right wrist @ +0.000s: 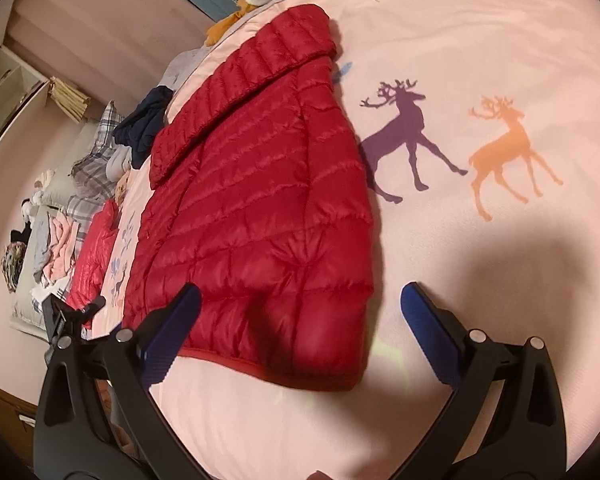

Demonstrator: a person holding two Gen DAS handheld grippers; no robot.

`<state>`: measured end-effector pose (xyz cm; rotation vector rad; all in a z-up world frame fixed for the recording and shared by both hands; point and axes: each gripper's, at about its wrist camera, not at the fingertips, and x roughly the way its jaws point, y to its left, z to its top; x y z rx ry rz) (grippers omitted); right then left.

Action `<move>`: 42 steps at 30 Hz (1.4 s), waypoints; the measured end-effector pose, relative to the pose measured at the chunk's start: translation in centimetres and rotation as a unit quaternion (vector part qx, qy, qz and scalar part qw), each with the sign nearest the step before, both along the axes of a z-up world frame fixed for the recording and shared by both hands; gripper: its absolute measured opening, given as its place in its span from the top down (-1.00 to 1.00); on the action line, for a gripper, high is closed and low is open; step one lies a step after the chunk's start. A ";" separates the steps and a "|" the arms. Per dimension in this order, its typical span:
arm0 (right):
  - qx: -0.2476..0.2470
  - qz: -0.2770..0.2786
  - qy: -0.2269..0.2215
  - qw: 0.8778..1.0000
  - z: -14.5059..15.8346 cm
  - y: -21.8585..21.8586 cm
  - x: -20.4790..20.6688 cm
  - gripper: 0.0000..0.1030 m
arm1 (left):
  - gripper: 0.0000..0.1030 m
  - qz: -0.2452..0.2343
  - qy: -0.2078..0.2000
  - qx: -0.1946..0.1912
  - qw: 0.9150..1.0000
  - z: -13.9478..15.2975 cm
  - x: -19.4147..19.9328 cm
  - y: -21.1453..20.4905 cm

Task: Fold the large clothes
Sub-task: 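Press along the folded jacket's edge with the right tool to tidy it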

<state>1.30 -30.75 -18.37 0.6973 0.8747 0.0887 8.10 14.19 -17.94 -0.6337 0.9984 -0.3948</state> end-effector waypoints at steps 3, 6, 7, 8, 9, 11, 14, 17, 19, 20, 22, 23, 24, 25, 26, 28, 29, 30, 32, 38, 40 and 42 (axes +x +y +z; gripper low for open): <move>0.001 0.004 -0.005 1.000 -0.1 0.1 0.4 -0.96 | -0.87 0.000 0.010 -0.003 1.000 -0.7 0.5 -0.1; 0.002 0.011 -0.006 1.000 -0.2 0.3 1.1 -0.96 | -0.87 -0.001 0.009 -0.008 1.000 -0.9 0.9 -0.1; 0.002 0.015 -0.006 1.000 -0.3 0.4 1.4 -0.96 | -0.87 -0.002 0.010 -0.010 1.000 -0.9 1.1 -0.1; 0.003 0.018 -0.006 1.000 -0.3 0.5 1.7 -0.96 | -0.87 -0.003 0.009 -0.011 1.000 -0.9 1.2 -0.2; 0.005 0.024 -0.007 1.000 -0.3 0.7 2.1 -0.96 | -0.87 -0.005 0.009 -0.010 1.000 -0.9 1.3 -0.4; 0.009 0.031 -0.008 0.999 -0.2 0.9 2.5 -0.96 | -0.87 -0.014 0.007 -0.002 1.000 -0.9 1.4 -0.8; 0.008 0.037 -0.008 0.999 -0.2 1.4 3.6 -0.96 | -0.88 -0.026 0.004 0.003 1.000 -0.9 1.8 -1.3; 0.016 0.038 -0.011 0.999 -0.3 1.5 4.4 -0.96 | -0.88 -0.033 0.004 -0.004 0.999 -0.9 2.3 -1.6; 0.024 0.034 -0.013 0.999 -0.4 1.5 4.9 -0.96 | -0.88 -0.036 0.004 -0.012 0.999 -1.0 2.7 -1.7; 0.027 0.031 -0.013 0.999 -0.4 1.4 5.1 -0.96 | -0.88 -0.039 0.004 -0.019 0.999 -1.0 3.0 -1.9; 0.033 0.027 -0.014 0.999 -0.4 1.4 5.6 -0.96 | -0.88 -0.044 0.003 -0.027 0.999 -1.1 3.5 -2.1; 0.034 0.026 -0.015 0.999 -0.4 1.5 5.8 -0.96 | -0.88 -0.045 0.004 -0.032 0.998 -1.2 3.8 -2.3; 0.036 0.025 -0.015 0.999 -0.4 1.5 5.9 -0.96 | -0.88 -0.048 0.004 -0.038 0.998 -1.3 4.2 -2.6; 0.037 0.024 -0.015 0.999 -0.4 1.6 6.0 -0.96 | -0.88 -0.050 0.005 -0.042 0.998 -1.3 4.5 -2.7; 0.037 0.024 -0.015 0.999 -0.3 1.6 6.0 -0.96 | -0.88 -0.052 0.005 -0.046 0.998 -1.4 4.8 -3.0; 0.036 0.028 -0.017 0.999 -0.3 1.8 5.8 -0.96 | -0.88 -0.058 0.007 -0.052 0.997 -1.4 5.1 -3.5; 0.037 0.031 -0.017 0.999 -0.3 1.9 5.6 -0.96 | -0.88 -0.063 0.008 -0.050 0.997 -1.4 5.0 -3.7; 0.038 0.035 -0.017 0.999 -0.3 2.0 5.4 -0.96 | -0.88 -0.068 0.007 -0.049 0.996 -1.3 4.9 -3.9; 0.039 0.041 -0.019 0.998 -0.4 2.2 4.9 -0.96 | -0.88 -0.079 0.006 -0.046 0.996 -1.4 4.4 -4.2; 0.041 0.065 -0.017 0.997 -0.4 3.1 3.3 -0.96 | -0.88 -0.094 0.008 -0.055 0.994 -1.5 2.7 -4.4; 0.040 0.071 -0.016 0.997 -0.3 3.4 2.9 -0.96 | -0.88 -0.100 0.008 -0.057 0.993 -1.5 2.2 -4.5; 0.040 0.075 -0.016 0.996 -0.3 3.7 2.5 -0.96 | -0.88 -0.105 0.009 -0.063 0.992 -1.6 1.6 -4.4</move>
